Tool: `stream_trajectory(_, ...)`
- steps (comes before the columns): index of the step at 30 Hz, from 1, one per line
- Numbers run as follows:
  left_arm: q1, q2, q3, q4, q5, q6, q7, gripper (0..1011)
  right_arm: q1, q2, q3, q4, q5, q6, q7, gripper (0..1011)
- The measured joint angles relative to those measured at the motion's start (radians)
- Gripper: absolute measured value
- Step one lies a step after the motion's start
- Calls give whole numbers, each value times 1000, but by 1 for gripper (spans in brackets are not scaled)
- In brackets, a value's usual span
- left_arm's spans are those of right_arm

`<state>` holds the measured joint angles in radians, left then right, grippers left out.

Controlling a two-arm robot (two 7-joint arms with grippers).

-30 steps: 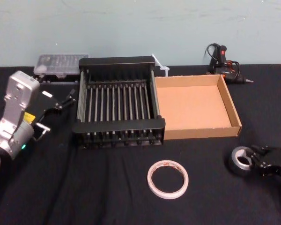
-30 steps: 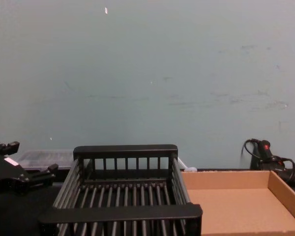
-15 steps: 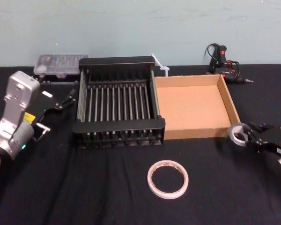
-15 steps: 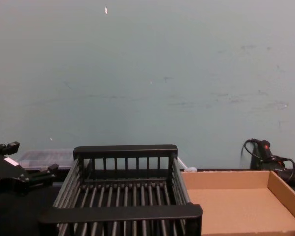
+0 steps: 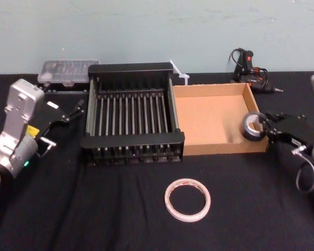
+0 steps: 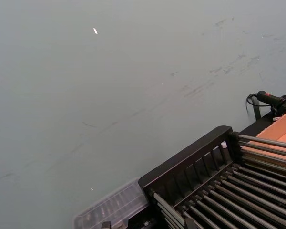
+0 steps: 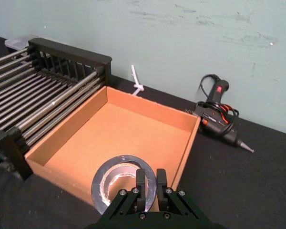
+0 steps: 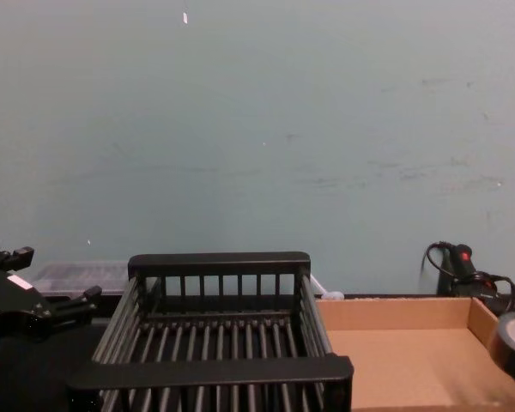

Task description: Pick up the white tape and place it into the black box , Pick up the silver tape and place it into the brown box.

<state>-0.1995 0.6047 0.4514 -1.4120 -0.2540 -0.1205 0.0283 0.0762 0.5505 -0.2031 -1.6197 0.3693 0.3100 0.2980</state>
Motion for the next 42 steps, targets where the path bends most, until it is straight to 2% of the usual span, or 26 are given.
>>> stream_trajectory(11, 0, 0, 0, 0, 0, 0, 0, 1001, 112, -68, -46, 116, -47, -4, 4, 139)
stream_trajectory(15, 0, 0, 0, 0, 0, 0, 0, 1001, 128, -82, -52, 138, -58, -9, 4, 139)
stream_trajectory(31, 0, 0, 0, 0, 0, 0, 0, 1001, 121, -75, -49, 128, -55, -8, 4, 144)
stream_trajectory(33, 0, 0, 0, 0, 0, 0, 0, 1001, 121, -75, -49, 128, -54, -8, 5, 177)
stream_trajectory(34, 0, 0, 0, 0, 0, 0, 0, 1001, 120, -75, -49, 127, -54, -8, 5, 227)
stream_trajectory(35, 0, 0, 0, 0, 0, 0, 0, 1001, 120, -75, -48, 127, -54, -8, 5, 227)
stream_trajectory(37, 0, 0, 0, 0, 0, 0, 0, 1001, 120, -75, -48, 127, -53, -8, 5, 330)
stream_trajectory(40, 0, 0, 0, 0, 0, 0, 0, 1001, 120, -74, -48, 126, -53, -7, 5, 386)
stream_trajectory(41, 0, 0, 0, 0, 0, 0, 0, 1001, 120, -74, -48, 126, -53, -7, 5, 448)
stream_trajectory(42, 0, 0, 0, 0, 0, 0, 0, 1001, 119, -74, -48, 126, -53, -7, 5, 468)
